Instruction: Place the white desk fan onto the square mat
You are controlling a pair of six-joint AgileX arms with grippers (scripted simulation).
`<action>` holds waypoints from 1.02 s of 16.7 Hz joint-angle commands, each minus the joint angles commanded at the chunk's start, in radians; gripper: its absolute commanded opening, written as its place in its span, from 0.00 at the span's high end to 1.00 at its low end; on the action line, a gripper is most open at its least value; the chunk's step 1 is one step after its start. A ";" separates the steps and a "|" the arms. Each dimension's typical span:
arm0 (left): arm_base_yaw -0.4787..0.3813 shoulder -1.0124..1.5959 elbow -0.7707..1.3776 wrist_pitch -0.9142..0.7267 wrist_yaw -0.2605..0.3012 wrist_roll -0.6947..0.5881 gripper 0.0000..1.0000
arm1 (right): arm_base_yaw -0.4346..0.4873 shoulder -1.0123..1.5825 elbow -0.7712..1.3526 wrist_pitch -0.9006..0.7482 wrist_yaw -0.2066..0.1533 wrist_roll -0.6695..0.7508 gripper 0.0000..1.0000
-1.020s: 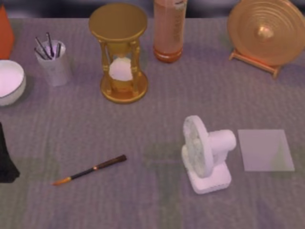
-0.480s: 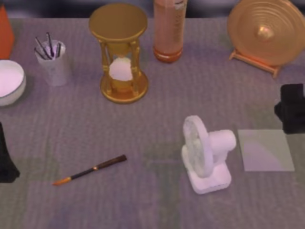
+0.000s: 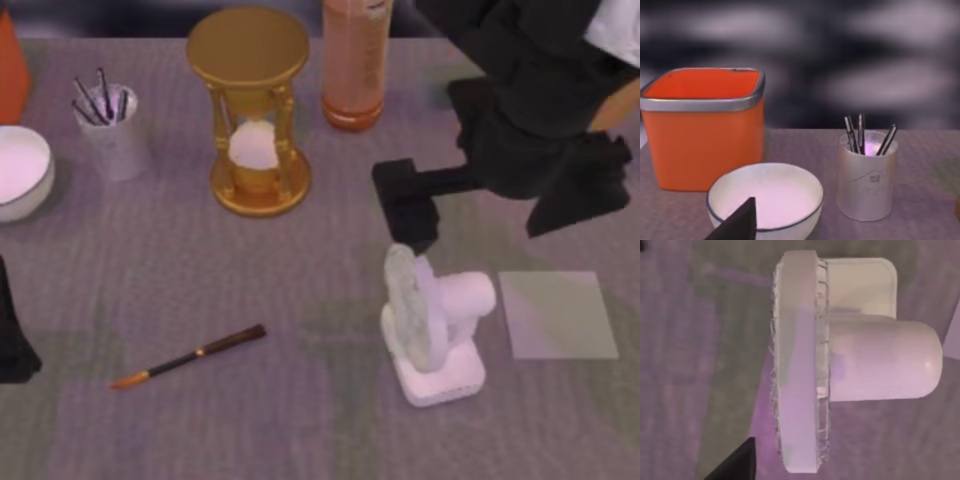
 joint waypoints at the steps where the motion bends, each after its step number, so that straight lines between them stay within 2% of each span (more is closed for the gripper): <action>1: 0.000 0.000 0.000 0.000 0.000 0.000 0.00 | 0.022 0.059 0.062 -0.041 -0.001 0.014 0.00; 6: 0.000 0.000 0.000 0.000 0.000 0.000 0.00 | 0.082 0.203 0.226 -0.149 -0.003 0.051 0.00; 12: 0.000 0.000 0.000 0.000 0.000 0.000 0.00 | 0.078 0.202 0.221 -0.144 -0.003 0.050 0.00; 17: 0.000 0.000 0.000 0.000 0.000 0.000 0.00 | 0.082 0.195 0.088 -0.020 -0.003 0.051 0.00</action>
